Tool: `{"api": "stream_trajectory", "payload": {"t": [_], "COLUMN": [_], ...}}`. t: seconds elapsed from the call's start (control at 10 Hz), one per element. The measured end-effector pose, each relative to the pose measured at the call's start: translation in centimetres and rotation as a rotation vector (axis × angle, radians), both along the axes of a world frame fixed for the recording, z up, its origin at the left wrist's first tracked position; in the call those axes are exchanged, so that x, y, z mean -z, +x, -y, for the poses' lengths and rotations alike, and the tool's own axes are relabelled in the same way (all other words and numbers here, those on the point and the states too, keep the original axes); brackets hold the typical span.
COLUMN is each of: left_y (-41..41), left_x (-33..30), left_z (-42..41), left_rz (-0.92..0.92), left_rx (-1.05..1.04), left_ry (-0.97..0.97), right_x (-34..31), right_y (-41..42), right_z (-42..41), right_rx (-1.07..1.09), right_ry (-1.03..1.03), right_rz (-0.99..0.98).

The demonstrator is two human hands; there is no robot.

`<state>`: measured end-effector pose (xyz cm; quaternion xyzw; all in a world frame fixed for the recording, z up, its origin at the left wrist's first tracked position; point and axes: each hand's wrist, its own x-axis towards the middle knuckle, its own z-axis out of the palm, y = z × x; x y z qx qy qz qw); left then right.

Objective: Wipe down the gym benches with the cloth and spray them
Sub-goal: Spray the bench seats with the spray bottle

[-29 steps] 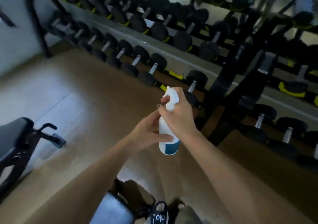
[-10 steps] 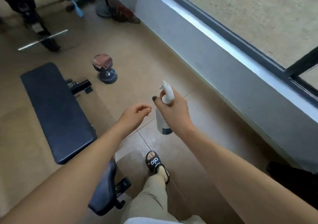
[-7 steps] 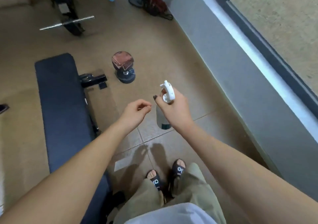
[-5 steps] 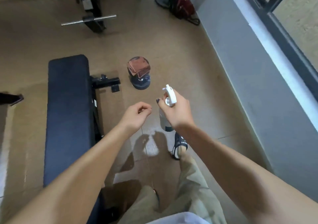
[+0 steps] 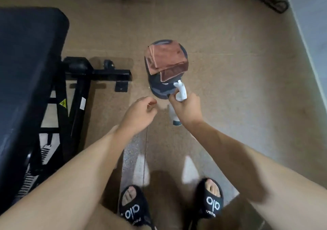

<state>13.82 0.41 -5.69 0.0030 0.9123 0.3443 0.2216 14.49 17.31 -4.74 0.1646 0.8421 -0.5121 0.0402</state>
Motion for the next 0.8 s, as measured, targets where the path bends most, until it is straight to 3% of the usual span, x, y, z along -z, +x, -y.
{"api": "stream_trajectory", "payload": {"t": [0.1, 0.3, 0.5, 0.8], "left_y": [-3.5, -7.3, -7.5, -7.3], "left_x": [8.2, 18.9, 21.8, 22.6], "left_z": [-0.1, -0.8, -1.1, -0.8], "left_rz": [-0.019, -0.039, -0.016, -0.063], "left_rx": [-0.021, -0.069, -0.086, -0.077], "left_ry": [-0.018, -0.045, -0.11, -0.118], "right_x": [9.2, 20.2, 24.2, 24.5], "right_y": [-4.1, -8.0, -8.0, -8.6], "right_z": [0.0, 0.0, 0.2, 0.4], "right_rx": [-0.013, 0.029, 0.014, -0.112], "right_ry": [0.03, 0.024, -0.005, 0.065], "right_rz": [-0.057, -0.194, -0.189, -0.073]}}
